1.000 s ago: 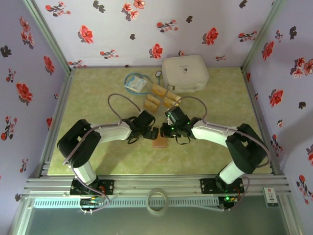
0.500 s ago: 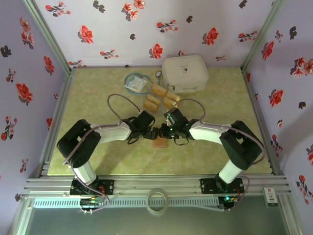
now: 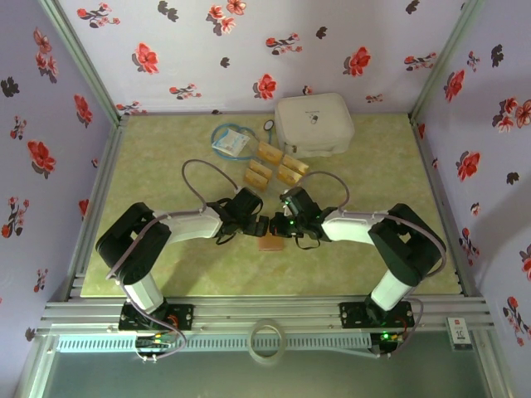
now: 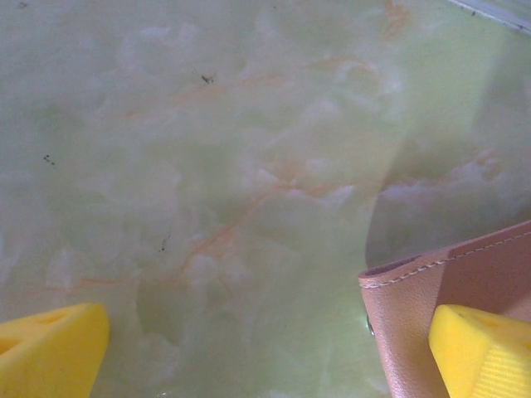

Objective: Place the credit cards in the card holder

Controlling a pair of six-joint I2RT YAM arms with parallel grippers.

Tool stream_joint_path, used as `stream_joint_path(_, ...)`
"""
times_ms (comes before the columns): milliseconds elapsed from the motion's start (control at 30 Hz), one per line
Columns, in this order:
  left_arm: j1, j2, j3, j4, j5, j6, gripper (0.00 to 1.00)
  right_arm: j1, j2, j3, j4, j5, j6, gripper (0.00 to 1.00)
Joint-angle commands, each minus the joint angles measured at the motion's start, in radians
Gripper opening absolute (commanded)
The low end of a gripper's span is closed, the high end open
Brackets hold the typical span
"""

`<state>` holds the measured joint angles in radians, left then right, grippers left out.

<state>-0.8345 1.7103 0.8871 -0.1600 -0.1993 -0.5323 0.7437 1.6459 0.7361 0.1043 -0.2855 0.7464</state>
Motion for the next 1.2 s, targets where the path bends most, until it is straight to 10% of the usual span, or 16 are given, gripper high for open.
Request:
stream_joint_path(0, -0.012, 0.012, -0.030, -0.071, -0.007, -0.005, 1.00, -0.005, 0.008, -0.058, -0.028, 0.014, 0.032, 0.00)
stream_joint_path(1167, -0.012, 0.023, -0.035, -0.065, -0.006, -0.015, 1.00, 0.114, 0.039, -0.240, 0.130, 0.113, -0.045, 0.00)
